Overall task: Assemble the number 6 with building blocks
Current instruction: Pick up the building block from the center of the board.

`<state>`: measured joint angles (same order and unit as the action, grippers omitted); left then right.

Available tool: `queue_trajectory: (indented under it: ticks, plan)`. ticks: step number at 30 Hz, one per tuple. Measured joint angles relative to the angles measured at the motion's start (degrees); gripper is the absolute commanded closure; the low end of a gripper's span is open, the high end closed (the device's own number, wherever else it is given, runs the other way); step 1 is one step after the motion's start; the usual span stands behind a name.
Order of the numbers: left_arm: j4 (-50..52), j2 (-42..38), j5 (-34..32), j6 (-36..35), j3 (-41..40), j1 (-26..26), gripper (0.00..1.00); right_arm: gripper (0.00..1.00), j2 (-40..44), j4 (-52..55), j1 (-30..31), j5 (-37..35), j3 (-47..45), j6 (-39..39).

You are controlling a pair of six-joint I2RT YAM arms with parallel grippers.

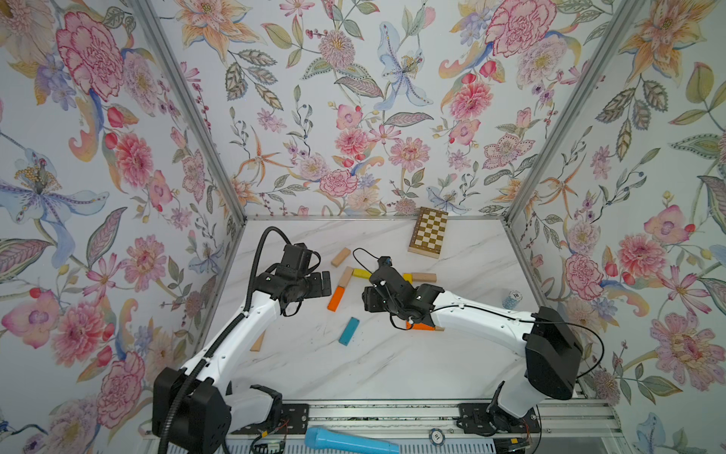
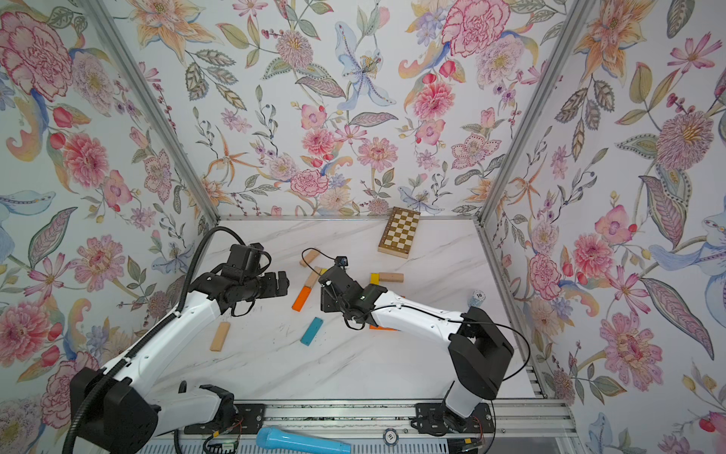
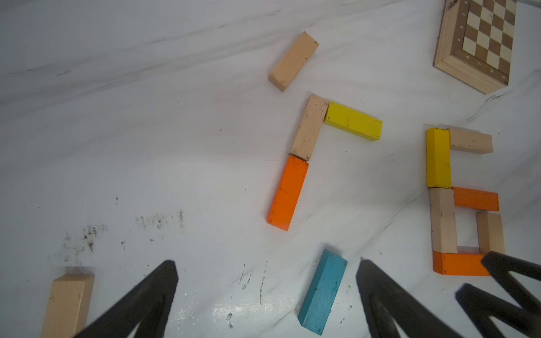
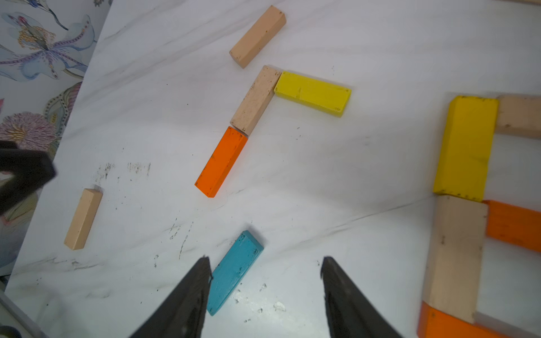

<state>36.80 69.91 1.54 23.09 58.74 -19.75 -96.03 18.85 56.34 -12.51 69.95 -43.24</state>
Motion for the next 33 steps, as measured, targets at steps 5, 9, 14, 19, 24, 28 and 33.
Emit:
queue_trajectory:
  ticks: [5, 9, 14, 19, 24, 28, 33]
  plan:
    - [-1.1, -4.6, -4.2, 5.1, -2.9, 3.5, 0.01, 0.38, -7.1, 6.3, 2.7, 1.0, 4.0, -6.6]
    - [-1.1, -4.9, -7.3, 8.9, -4.0, 7.5, 0.01, 0.38, -12.2, 10.5, 3.3, 2.6, 9.1, -9.8]
    - [-1.1, -6.6, -9.6, 12.4, -5.0, 10.4, 0.01, 0.38, -19.5, 14.5, 3.8, 5.2, 18.1, -10.8]
    - [-1.4, -6.9, -9.3, 14.5, -6.2, 11.5, 0.01, 0.38, -24.2, 18.1, 4.4, 7.8, 23.4, -10.8]
    - [-2.0, -6.9, -8.5, 15.3, -6.8, 11.5, 0.01, 0.38, -24.8, 21.5, 5.0, 9.1, 23.9, -10.8]
    - [-2.2, -6.9, -7.9, 15.5, -6.8, 11.5, 0.01, 0.38, -25.2, 23.2, 5.8, 10.1, 24.3, -10.8]
    - [-2.2, -7.0, -7.8, 15.8, -6.8, 11.8, 0.01, 0.38, -28.0, 23.6, 5.9, 11.7, 26.5, -10.8]
